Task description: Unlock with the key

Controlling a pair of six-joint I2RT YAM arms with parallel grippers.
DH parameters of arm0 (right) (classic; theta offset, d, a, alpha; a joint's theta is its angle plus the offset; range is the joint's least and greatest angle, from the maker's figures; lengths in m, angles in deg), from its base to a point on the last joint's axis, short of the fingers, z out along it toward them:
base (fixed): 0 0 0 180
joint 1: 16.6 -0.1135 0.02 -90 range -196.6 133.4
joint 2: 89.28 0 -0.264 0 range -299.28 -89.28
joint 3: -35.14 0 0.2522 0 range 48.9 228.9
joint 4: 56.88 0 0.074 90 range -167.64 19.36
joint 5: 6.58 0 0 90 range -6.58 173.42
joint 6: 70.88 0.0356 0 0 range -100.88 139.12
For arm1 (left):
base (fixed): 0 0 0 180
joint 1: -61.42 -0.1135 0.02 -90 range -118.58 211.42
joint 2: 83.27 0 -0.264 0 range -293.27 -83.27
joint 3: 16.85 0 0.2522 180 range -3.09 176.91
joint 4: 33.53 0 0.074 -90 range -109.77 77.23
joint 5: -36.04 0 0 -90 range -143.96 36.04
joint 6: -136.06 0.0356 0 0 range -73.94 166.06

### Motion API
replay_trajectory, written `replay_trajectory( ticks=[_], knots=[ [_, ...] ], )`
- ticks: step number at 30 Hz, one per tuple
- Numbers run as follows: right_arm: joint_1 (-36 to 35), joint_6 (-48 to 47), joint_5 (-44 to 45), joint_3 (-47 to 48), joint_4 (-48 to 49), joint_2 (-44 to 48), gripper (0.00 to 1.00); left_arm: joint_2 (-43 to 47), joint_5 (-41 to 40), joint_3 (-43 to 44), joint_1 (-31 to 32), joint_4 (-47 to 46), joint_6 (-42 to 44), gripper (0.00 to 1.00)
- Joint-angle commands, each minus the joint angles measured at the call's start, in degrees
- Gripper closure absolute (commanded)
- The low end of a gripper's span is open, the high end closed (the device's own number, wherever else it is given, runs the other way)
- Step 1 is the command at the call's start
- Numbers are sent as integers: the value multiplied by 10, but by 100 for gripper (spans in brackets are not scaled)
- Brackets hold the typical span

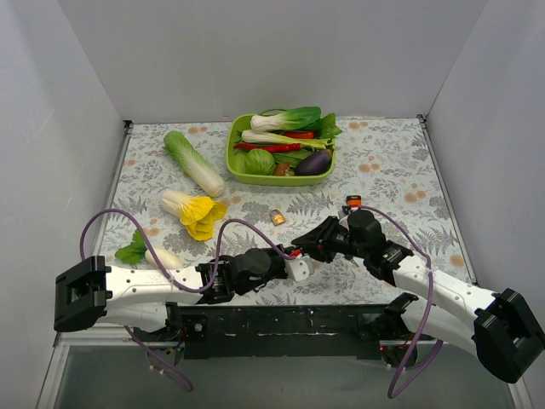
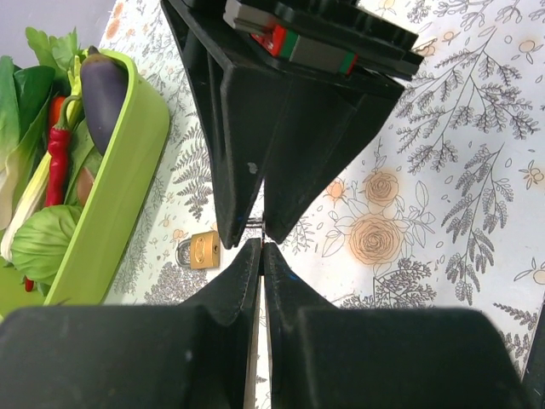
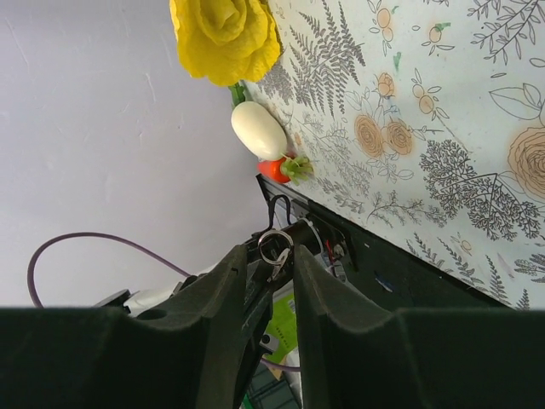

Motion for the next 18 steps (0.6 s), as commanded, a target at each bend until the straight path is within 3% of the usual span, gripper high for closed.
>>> replay_trajectory(
  ticks=[1, 18],
  knots=[
    [2, 10, 11, -11, 29, 5, 66, 18, -4, -7, 7, -13, 9, 100],
    [2, 18, 22, -30, 44, 9, 99, 20, -13, -25, 21, -20, 32, 100]
  ],
)
